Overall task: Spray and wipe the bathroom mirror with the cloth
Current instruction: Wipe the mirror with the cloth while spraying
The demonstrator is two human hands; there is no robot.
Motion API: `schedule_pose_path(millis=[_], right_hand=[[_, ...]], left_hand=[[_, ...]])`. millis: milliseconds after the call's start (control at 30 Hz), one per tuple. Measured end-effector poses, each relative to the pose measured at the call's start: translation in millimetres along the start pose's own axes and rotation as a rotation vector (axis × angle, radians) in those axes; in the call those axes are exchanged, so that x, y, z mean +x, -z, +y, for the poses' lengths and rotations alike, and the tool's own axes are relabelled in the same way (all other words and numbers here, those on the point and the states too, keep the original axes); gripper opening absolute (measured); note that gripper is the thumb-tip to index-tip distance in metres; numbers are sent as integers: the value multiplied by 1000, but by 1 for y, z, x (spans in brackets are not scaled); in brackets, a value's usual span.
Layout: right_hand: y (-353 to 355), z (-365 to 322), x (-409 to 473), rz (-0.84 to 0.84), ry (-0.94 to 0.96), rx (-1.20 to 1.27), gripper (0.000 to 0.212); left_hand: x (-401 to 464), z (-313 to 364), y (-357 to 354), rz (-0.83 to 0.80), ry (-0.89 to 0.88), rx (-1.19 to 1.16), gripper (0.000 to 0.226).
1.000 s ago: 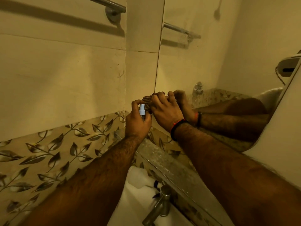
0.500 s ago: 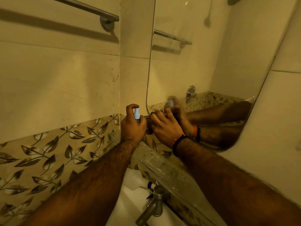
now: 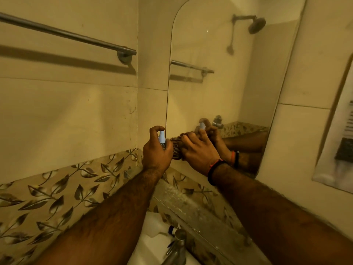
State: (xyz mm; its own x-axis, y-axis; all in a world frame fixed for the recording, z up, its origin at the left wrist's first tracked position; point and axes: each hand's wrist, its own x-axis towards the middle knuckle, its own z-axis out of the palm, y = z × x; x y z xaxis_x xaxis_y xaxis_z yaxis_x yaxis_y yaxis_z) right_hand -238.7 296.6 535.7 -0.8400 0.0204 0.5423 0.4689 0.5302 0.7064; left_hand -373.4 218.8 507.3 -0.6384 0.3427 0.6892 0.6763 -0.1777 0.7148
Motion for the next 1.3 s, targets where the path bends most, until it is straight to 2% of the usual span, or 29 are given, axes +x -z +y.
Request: schedule_pose_path(millis=[467,767,1067,1300], right_hand=[[60,77,47,-12,-119,-126,41],[90,130,107,47,-223,-223,56],[121,174,153,143,-332,-319,50],[138,180,165,162,-409,-313,52]], left_hand=[[35,52,0,-13,-154,-109,41],[59,62,0,17,-138,-135,37],[84,59,5,51,-162,-118,37],[87,48,7,82,-151,-95,40]])
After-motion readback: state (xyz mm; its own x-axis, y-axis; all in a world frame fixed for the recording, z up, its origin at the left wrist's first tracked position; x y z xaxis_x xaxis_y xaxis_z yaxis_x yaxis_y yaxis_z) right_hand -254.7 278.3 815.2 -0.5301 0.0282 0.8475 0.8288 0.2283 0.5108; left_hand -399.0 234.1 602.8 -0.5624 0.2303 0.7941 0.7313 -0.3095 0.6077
